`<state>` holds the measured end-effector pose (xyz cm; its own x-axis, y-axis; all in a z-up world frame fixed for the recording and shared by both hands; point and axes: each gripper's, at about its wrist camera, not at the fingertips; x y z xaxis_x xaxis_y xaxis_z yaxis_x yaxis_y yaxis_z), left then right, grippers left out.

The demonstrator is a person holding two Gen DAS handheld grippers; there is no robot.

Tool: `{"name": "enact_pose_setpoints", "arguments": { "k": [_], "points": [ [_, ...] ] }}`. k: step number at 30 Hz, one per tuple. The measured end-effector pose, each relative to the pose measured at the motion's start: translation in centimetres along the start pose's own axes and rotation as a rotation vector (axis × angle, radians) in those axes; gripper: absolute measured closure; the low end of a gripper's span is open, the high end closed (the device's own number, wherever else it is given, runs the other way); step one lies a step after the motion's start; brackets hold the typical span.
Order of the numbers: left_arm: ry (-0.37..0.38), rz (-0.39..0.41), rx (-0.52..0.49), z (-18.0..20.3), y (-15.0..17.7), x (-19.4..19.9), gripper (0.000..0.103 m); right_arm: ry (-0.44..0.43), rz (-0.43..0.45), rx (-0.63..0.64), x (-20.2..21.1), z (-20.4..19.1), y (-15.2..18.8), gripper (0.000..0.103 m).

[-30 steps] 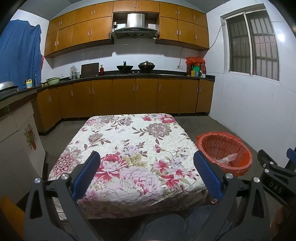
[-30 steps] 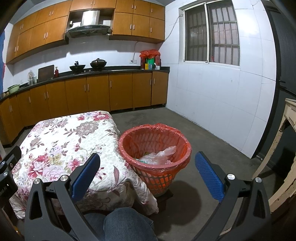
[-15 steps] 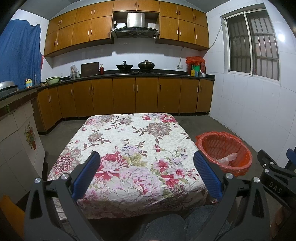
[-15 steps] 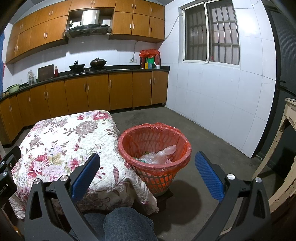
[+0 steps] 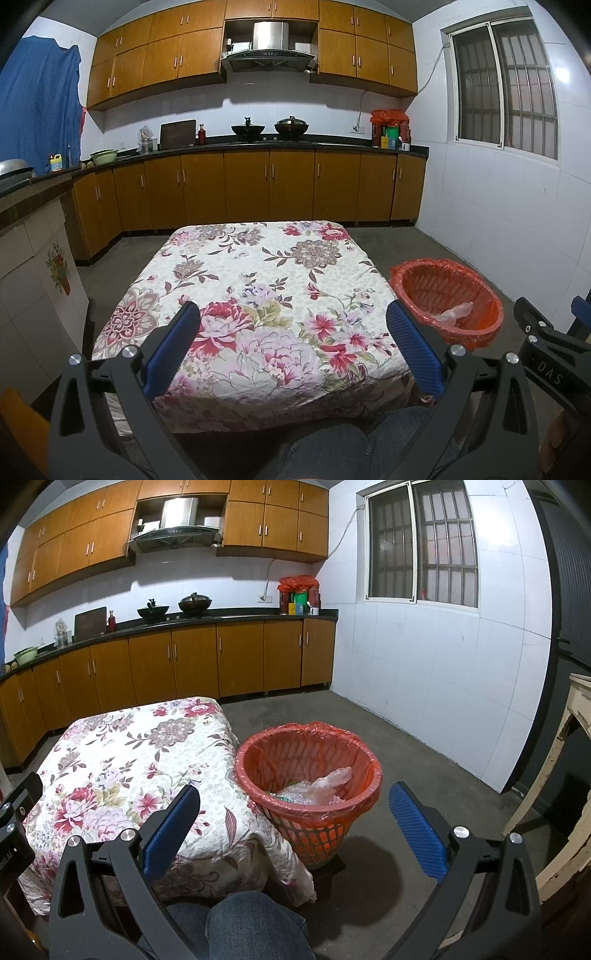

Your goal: Collect trash

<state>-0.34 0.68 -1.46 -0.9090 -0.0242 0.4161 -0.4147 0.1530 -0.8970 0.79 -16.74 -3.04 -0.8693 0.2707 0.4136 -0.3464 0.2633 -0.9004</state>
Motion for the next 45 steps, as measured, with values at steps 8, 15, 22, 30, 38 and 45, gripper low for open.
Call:
{"name": "enact_pose_setpoints", "arguments": {
  "k": [8, 15, 22, 30, 38, 45],
  "points": [
    [0.003, -0.003, -0.001, 0.13, 0.2, -0.13, 0.004, 0.0, -0.001, 0.0, 0.02, -0.01, -0.03, 0.002],
    [0.003, -0.003, 0.0, 0.13, 0.15, -0.12, 0.004, 0.0, -0.001, 0.001, 0.03, -0.01, -0.06, 0.002],
    [0.002, -0.003, 0.0, 0.13, 0.12, -0.12, 0.004, 0.0, -0.002, 0.0, -0.04, 0.08, -0.16, 0.002],
    [0.003, -0.004, -0.001, 0.15, 0.13, -0.11, 0.004, 0.0, -0.004, -0.001, -0.01, 0.05, -0.18, 0.002],
    [0.003, -0.005, 0.0, 0.14, 0.08, -0.12, 0.004, 0.001, -0.005, 0.0, 0.07, 0.06, -0.02, 0.002],
    [0.003, -0.005, 0.0, 0.16, 0.06, -0.11, 0.004, 0.001, -0.006, -0.001, 0.15, 0.04, -0.05, 0.002]
  ]
}}
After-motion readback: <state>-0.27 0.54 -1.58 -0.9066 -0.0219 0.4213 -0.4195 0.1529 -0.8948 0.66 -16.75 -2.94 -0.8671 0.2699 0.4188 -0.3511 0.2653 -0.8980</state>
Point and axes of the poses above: each gripper's, at about its wrist camera, not at the fingertips, and x roughly against the way its jaws point, z to its right, y to its underside, and after that the axes turned 11 degrees about -x, right-handed
